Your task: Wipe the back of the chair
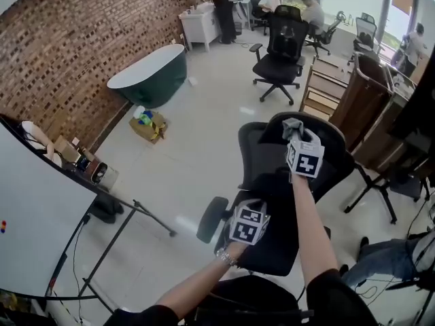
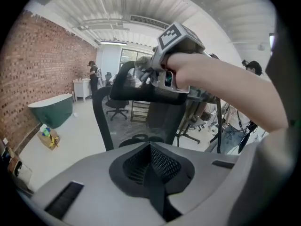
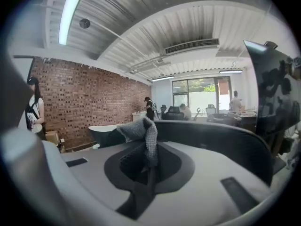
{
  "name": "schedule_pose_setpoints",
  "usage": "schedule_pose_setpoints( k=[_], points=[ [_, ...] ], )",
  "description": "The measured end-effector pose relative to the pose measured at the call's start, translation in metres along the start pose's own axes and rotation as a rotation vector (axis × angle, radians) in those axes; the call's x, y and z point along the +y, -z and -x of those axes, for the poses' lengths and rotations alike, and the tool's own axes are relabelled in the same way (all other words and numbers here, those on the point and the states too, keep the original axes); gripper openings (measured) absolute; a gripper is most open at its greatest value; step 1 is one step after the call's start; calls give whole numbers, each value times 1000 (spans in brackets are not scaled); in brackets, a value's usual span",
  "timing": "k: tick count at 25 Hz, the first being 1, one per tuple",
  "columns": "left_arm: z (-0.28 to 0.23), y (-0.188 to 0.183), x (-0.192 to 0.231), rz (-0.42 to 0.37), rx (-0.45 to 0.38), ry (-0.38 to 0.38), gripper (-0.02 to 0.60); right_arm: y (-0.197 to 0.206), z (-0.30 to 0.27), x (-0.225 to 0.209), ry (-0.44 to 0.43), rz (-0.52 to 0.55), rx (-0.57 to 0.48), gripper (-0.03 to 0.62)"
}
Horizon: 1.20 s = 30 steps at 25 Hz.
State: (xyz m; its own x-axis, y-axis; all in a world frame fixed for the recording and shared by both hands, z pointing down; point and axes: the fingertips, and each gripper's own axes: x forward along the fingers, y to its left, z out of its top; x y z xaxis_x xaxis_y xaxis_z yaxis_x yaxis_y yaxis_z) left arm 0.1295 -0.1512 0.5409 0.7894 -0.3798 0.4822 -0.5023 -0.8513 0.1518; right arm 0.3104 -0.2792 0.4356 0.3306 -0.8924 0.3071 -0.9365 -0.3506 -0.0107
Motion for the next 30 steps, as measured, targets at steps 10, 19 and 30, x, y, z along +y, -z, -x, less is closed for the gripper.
schedule_pose_setpoints(
  k=[10,19,30],
  points=[
    [-18,-20,6,15,-23,-20,3,8,102,-151,273,-114,-102,40],
    [18,-18,14,48,-19,-113,3,20,28,47,-128,-36,-14,40],
    [26,-4,43,45,-16,-241,3,46,20,-51,33,-49,-13,40]
  ],
)
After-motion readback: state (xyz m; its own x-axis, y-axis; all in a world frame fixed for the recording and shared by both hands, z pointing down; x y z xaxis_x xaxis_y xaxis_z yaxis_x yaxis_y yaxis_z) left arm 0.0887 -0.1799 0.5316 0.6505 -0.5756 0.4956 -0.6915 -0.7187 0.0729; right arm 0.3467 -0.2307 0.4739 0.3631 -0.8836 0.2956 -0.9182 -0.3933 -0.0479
